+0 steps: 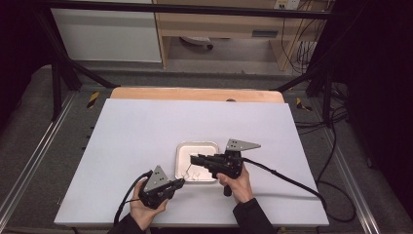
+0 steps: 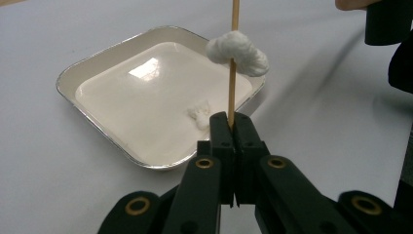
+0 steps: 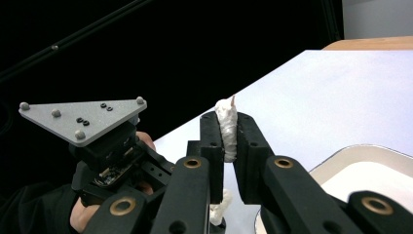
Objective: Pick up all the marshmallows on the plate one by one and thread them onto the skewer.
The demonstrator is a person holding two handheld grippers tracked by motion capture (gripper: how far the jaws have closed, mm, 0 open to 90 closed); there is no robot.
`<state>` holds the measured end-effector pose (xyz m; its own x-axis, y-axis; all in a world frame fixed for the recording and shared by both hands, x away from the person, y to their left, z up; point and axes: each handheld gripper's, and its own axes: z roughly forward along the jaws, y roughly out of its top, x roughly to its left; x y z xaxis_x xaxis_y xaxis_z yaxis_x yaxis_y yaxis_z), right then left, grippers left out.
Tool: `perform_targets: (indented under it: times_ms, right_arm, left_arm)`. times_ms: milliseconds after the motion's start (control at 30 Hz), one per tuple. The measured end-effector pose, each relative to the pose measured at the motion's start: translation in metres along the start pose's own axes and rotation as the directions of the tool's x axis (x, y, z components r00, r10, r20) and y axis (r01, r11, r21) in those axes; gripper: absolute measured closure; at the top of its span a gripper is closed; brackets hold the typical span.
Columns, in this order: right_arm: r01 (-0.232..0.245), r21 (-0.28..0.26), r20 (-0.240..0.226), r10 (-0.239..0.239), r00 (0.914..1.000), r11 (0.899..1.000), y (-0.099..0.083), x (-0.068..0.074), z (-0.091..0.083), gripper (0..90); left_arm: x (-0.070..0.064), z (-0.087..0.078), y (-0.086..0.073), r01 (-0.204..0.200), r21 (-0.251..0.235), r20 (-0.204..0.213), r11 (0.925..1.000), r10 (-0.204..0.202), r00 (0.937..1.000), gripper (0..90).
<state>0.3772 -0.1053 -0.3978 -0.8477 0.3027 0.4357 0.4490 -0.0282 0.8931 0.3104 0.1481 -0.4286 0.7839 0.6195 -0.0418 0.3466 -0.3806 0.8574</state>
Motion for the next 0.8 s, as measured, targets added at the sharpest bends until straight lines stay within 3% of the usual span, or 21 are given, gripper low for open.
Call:
perform_targets:
  times_ms: [800]
  right_arm:
    - [-0.004, 0.004, 0.007, 0.004, 1.0, 1.0, -0.0052, -0.0017, 0.0021, 84.5]
  left_arm:
    - [0.0009, 0.0, -0.0005, -0.004, 0.013, -0.012, 0.9999, 0.004, 0.9999, 89.2]
